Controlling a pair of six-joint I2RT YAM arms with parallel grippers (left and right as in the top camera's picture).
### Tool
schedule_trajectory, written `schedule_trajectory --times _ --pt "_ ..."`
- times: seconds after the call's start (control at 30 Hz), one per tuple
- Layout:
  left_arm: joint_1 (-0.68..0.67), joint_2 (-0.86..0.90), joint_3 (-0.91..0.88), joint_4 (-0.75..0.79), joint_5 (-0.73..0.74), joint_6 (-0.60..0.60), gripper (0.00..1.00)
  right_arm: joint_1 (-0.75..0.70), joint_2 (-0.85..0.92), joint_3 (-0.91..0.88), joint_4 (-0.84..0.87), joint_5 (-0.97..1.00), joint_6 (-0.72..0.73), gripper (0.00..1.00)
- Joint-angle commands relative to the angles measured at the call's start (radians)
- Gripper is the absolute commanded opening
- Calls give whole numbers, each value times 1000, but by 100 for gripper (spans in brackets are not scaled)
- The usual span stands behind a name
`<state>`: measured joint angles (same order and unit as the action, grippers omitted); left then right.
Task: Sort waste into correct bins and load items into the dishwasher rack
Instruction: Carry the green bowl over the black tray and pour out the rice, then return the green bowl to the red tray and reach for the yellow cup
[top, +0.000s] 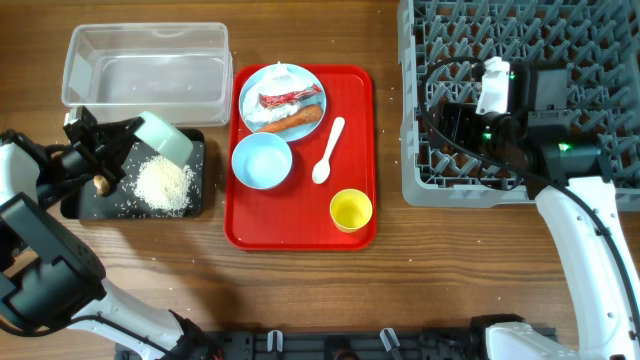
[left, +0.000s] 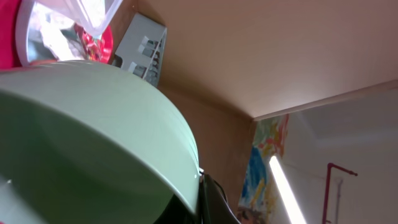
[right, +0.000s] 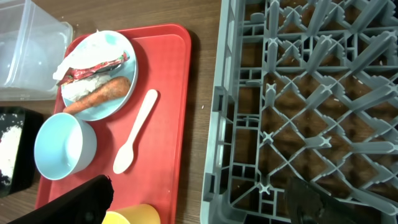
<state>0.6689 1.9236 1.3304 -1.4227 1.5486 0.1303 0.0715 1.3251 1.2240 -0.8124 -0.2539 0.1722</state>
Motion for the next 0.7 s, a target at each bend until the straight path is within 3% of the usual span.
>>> schedule_trajectory --times 0.0,0.13,0.27,0.33,0.43,0.53,0.67 --pt "5 -4 12 -8 28 58 4 4 11 18 2 10 11 92" --pt "-6 -33 12 -11 28 67 4 4 11 18 2 10 11 91" --pt "-64 -129 12 -9 0 183 4 4 11 18 4 10 11 92" --pt "-127 -187 12 15 -129 237 4 4 11 18 7 10 11 92" --pt "-311 -261 12 35 -473 236 4 4 11 18 12 10 12 92" --pt "-509 -277 12 55 -649 204 4 4 11 18 11 9 14 92" --pt "-800 -275 12 134 -1004 -18 4 4 11 18 -3 9 14 92"
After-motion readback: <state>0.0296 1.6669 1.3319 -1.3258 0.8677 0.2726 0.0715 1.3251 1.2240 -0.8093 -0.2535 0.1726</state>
